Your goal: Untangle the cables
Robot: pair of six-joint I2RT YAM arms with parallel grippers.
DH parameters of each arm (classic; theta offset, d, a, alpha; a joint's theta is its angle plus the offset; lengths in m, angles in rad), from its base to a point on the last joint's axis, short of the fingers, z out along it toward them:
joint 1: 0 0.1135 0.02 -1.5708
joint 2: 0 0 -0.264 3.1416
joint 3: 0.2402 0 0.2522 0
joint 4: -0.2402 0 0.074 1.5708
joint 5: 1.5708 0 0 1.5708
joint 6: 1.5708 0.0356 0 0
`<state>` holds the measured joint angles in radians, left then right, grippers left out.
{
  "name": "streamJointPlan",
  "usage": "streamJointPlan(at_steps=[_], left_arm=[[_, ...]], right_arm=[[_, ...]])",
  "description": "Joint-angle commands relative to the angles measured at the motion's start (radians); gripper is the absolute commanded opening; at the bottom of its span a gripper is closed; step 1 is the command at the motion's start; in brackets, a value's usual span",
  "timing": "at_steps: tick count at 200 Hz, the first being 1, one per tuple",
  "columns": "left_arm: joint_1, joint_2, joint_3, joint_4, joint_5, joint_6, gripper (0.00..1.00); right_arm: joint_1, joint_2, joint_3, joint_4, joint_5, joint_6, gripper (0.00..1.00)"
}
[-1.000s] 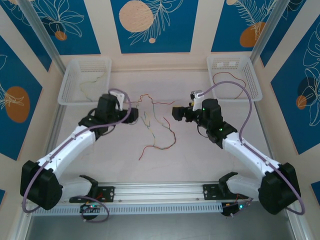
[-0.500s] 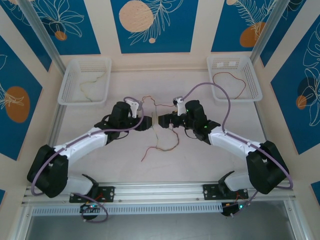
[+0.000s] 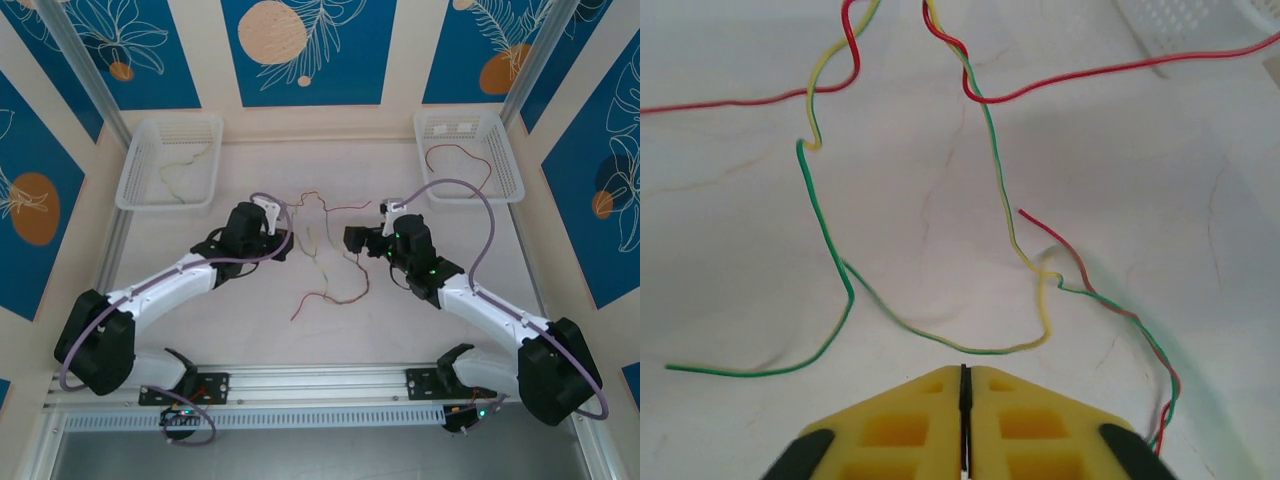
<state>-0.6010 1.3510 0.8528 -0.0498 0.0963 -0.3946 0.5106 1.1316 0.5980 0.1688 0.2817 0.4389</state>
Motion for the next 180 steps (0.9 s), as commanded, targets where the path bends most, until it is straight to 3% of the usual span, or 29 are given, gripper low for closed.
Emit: streamJointPlan(at_steps=[1, 9, 19, 61, 73, 88, 105, 153, 180], left_arm=[[-0.008, -0.043, 0.055, -0.065, -0.061, 0.049, 0.11], [-0.008, -0.056, 0.057, -0.066, -0.07, 0.052, 0.14], [-0.008, -0.069, 0.053, -0.058, -0.067, 0.058, 0.26], [-0.011, -0.099, 0.002, 0.036, 0.068, 0.123, 0.44], [-0.037, -0.113, -0.013, 0.052, 0.09, 0.168, 0.46], [-0.096, -0.128, -0.004, 0.021, 0.073, 0.249, 0.57], [-0.164, -0.143, -0.004, -0.014, 0.062, 0.312, 0.61], [-0.262, -0.206, -0.093, -0.016, 0.046, 0.225, 0.69], [-0.291, -0.189, -0.146, -0.033, 0.014, 0.137, 0.73]], right_arm=[[-0.018, -0.053, -0.029, -0.011, 0.041, 0.026, 0.99], [-0.02, -0.074, -0.04, -0.01, 0.048, 0.02, 1.0], [-0.026, -0.097, -0.053, -0.011, 0.057, 0.018, 1.0], [-0.167, -0.073, -0.048, -0.086, -0.08, 0.108, 1.0], [-0.203, -0.041, -0.039, -0.117, -0.112, 0.141, 1.0], [-0.223, 0.01, -0.024, -0.169, -0.105, 0.17, 1.0], [-0.232, 0.055, -0.02, -0.188, -0.113, 0.184, 1.0], [-0.215, 0.064, -0.031, -0.17, -0.135, 0.212, 0.99], [-0.1, -0.039, -0.089, -0.055, -0.087, 0.115, 0.98]])
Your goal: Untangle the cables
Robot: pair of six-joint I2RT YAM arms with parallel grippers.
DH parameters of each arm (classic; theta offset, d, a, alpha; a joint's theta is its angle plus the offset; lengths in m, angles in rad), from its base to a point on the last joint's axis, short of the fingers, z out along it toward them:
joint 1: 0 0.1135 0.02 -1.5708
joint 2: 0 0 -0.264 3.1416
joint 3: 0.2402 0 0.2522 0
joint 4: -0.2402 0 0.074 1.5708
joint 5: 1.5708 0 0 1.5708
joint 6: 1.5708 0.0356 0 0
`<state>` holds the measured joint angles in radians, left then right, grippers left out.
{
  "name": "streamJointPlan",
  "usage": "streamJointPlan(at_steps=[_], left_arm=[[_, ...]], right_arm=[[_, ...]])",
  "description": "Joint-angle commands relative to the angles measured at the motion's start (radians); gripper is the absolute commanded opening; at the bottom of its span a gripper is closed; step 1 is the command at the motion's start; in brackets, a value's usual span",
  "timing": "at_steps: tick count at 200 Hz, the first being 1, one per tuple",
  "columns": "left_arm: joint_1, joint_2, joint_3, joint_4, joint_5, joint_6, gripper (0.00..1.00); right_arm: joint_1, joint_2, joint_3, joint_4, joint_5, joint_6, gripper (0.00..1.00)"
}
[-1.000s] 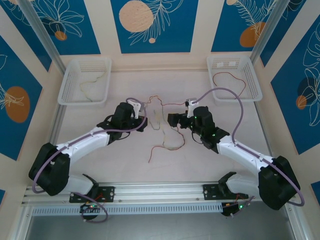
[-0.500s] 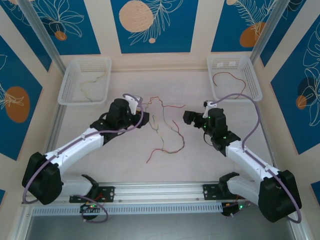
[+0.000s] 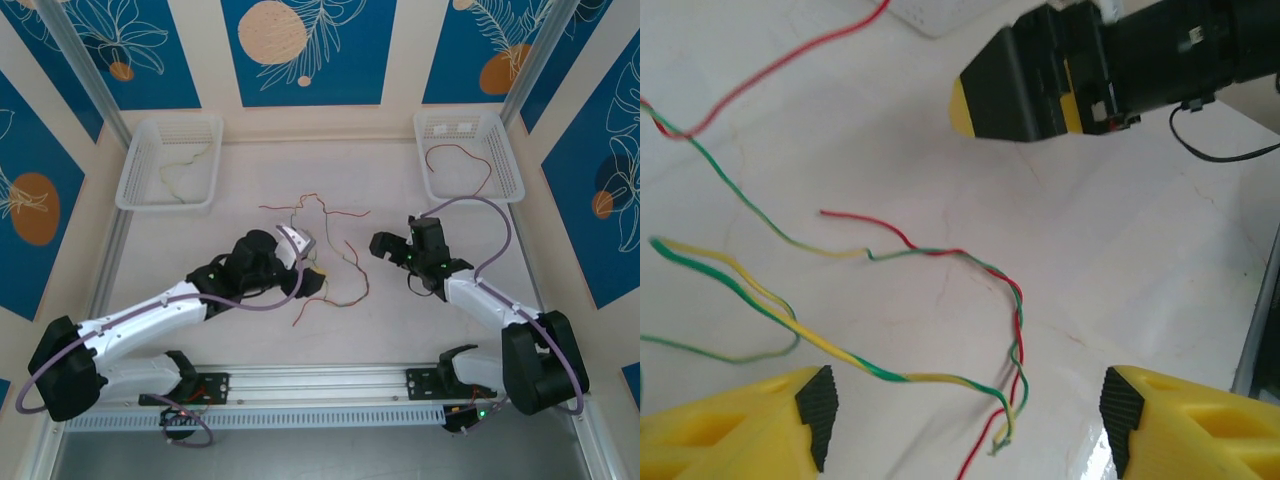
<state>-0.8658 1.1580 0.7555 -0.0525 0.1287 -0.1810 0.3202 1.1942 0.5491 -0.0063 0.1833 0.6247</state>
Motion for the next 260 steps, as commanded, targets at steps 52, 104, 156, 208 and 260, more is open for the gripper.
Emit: streamJointPlan(at_steps=[52, 104, 156, 208, 260], left_arm=[[-0.029, -0.135, -0.242, 0.141, -0.097, -0.145, 0.83], [0.0, -0.293, -0.375, 0.146, -0.051, -0.155, 0.9], [0.0, -0.335, -0.409, 0.11, 0.023, -0.083, 0.89], [-0.002, -0.162, -0.375, 0.157, 0.076, -0.028, 0.89], [-0.004, 0.006, -0.342, 0.223, 0.068, 0.038, 0.88]], right_arm=[[0.198, -0.365, -0.279, 0.433, -0.114, -0.164, 0.99], [0.266, -0.468, -0.255, 0.268, -0.421, -0.28, 0.98], [0.365, -0.308, -0.222, 0.258, -0.385, -0.335, 0.99], [0.446, -0.077, -0.171, 0.431, -0.193, -0.306, 0.99], [0.455, 0.069, -0.103, 0.487, -0.162, -0.29, 0.58]])
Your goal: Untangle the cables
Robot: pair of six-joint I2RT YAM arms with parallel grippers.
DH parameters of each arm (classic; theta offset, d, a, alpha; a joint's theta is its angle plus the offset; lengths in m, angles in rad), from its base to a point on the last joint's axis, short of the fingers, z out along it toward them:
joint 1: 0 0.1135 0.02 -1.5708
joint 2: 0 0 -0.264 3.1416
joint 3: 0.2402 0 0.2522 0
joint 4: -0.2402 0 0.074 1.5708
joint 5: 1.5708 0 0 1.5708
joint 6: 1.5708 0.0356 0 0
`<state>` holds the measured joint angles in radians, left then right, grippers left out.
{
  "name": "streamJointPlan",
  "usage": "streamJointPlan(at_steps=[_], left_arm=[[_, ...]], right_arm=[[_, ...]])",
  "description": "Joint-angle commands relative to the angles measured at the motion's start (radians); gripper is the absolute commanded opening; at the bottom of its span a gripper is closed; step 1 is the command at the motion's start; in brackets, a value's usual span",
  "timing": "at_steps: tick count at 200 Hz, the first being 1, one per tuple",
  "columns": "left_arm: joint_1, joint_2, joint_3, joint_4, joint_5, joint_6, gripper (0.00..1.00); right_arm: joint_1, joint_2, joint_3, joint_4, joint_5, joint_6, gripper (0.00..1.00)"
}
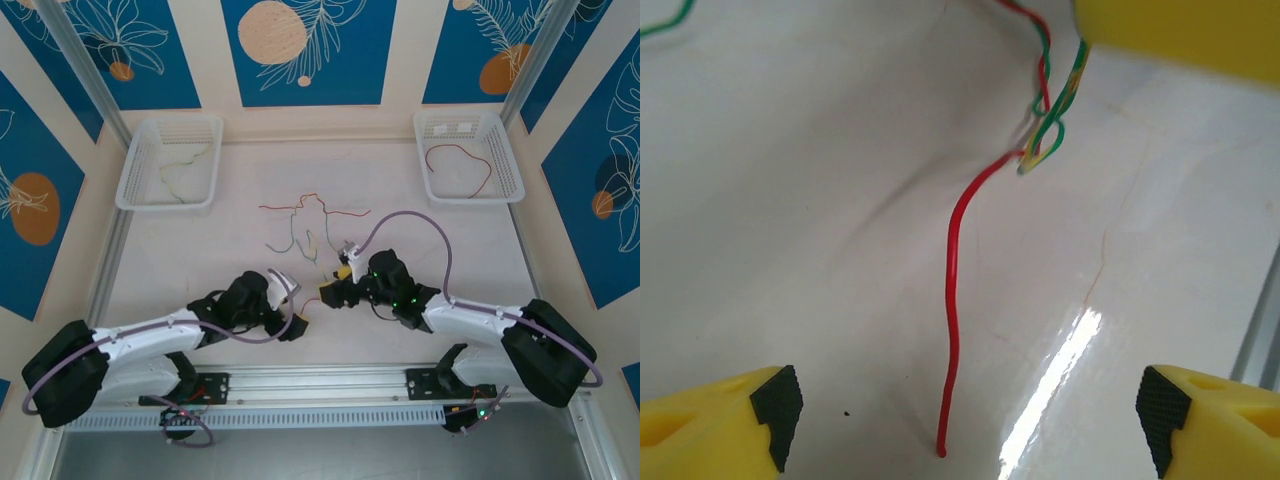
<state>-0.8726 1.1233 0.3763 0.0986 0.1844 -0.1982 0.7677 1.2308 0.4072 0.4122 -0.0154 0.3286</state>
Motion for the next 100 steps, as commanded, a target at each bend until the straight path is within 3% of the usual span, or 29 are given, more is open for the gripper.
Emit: streamJointPlan(at_steps=[1, 17, 37, 54, 63, 74, 89, 100], left_arm=[[0.003, 0.042, 0.037, 0.076, 0.011, 0.056, 0.88], [0.003, 0.077, 0.039, 0.12, 0.002, 0.078, 0.88], [0.004, 0.134, 0.051, 0.175, 0.012, 0.099, 0.87], [0.004, 0.201, 0.076, 0.204, 0.033, 0.108, 0.81], [0.005, 0.235, 0.082, 0.224, 0.041, 0.109, 0.73], [0.004, 0.267, 0.092, 0.239, 0.034, 0.113, 0.66], [0.004, 0.276, 0.104, 0.234, 0.008, 0.118, 0.34], [0.004, 0.262, 0.094, 0.244, -0.02, 0.124, 0.25]], right_arm=[[0.007, 0.033, 0.04, 0.07, 0.035, 0.007, 0.57], [0.007, 0.037, 0.048, 0.077, 0.022, 0.001, 0.39], [0.002, 0.03, 0.055, 0.07, 0.013, -0.003, 0.25], [0.001, 0.029, 0.053, 0.069, 0.007, 0.001, 0.15], [0.001, 0.029, 0.052, 0.069, 0.011, 0.006, 0.05], [-0.001, 0.025, 0.049, 0.068, 0.017, 0.016, 0.04], [0.001, 0.007, 0.047, 0.06, 0.039, 0.031, 0.0], [0.0, -0.014, 0.039, 0.06, 0.042, 0.032, 0.0]])
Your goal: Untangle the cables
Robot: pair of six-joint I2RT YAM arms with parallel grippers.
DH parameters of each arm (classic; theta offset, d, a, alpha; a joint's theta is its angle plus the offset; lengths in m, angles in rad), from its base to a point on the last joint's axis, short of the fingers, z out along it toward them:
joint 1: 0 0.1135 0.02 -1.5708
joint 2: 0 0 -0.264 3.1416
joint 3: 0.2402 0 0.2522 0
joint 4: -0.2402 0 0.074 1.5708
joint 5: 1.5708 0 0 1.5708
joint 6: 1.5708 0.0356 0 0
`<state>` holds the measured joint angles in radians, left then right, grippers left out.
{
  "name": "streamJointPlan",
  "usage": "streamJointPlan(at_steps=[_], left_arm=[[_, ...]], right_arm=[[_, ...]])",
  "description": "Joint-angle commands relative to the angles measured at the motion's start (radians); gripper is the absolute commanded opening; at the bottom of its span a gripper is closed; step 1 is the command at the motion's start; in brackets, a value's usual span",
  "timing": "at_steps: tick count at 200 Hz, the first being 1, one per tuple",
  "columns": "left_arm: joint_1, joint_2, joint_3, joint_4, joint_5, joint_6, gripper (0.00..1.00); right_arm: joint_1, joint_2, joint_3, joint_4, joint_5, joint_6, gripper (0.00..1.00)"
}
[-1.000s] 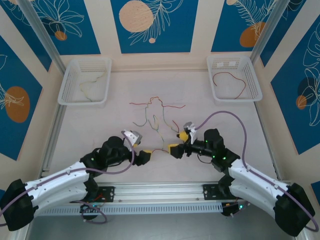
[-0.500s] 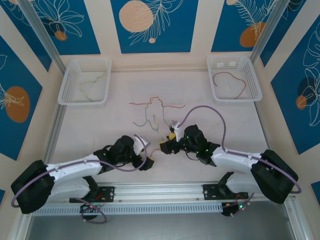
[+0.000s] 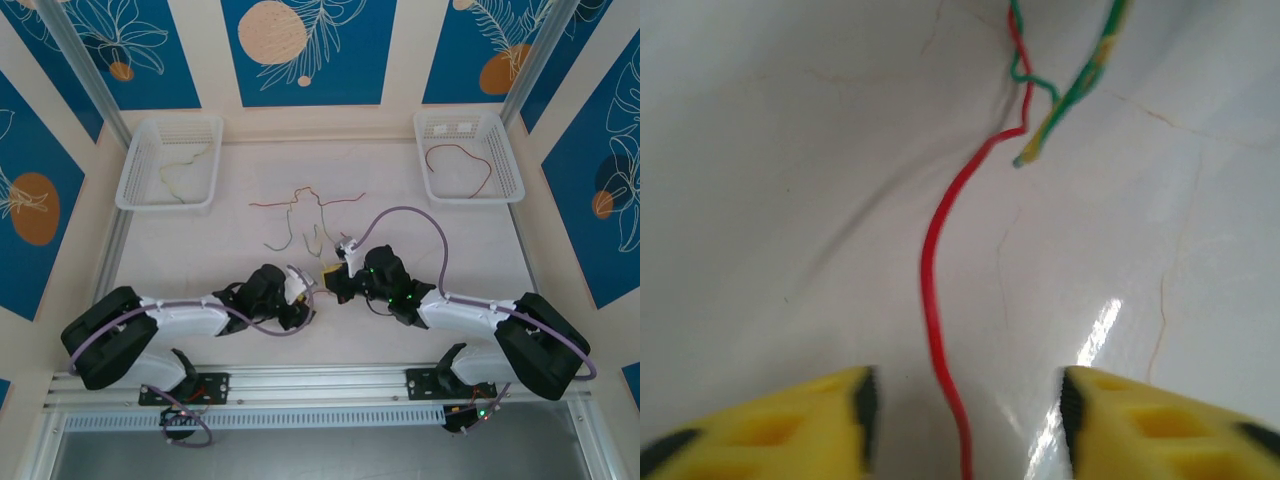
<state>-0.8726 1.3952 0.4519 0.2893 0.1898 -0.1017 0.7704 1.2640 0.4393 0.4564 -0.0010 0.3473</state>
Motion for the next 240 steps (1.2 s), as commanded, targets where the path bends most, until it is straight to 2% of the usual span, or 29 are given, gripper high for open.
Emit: streamJointPlan(at_steps=[1, 13, 25, 38, 65, 98, 125, 158, 240], left_arm=[[0.004, -0.011, 0.017, 0.054, -0.028, 0.029, 0.24], [0.004, -0.026, 0.012, 0.052, -0.069, 0.035, 0.2], [0.006, -0.036, 0.01, 0.04, -0.094, 0.042, 0.08], [0.006, -0.044, 0.014, 0.027, -0.112, 0.039, 0.0], [0.006, -0.098, 0.018, -0.029, -0.198, 0.028, 0.0], [0.027, -0.257, -0.014, -0.064, -0.337, 0.015, 0.0], [0.1, -0.368, -0.022, -0.131, -0.343, 0.011, 0.0], [0.187, -0.451, -0.04, -0.194, -0.328, -0.004, 0.0], [0.312, -0.593, -0.101, -0.2, -0.415, -0.071, 0.0]], right_arm=[[-0.002, -0.05, 0.006, 0.016, 0.028, 0.013, 0.0], [-0.003, -0.076, 0.001, 0.013, 0.034, 0.015, 0.0], [-0.005, -0.097, 0.0, 0.004, 0.039, 0.008, 0.0], [-0.008, -0.117, 0.006, -0.023, 0.056, 0.002, 0.0], [-0.023, -0.161, 0.016, -0.082, 0.135, 0.007, 0.0], [-0.05, -0.212, 0.014, -0.15, 0.26, 0.016, 0.0], [-0.084, -0.238, 0.038, -0.276, 0.451, 0.068, 0.0], [-0.14, -0.296, 0.044, -0.409, 0.62, 0.166, 0.0], [-0.283, -0.398, 0.054, -0.651, 0.715, 0.257, 0.0]])
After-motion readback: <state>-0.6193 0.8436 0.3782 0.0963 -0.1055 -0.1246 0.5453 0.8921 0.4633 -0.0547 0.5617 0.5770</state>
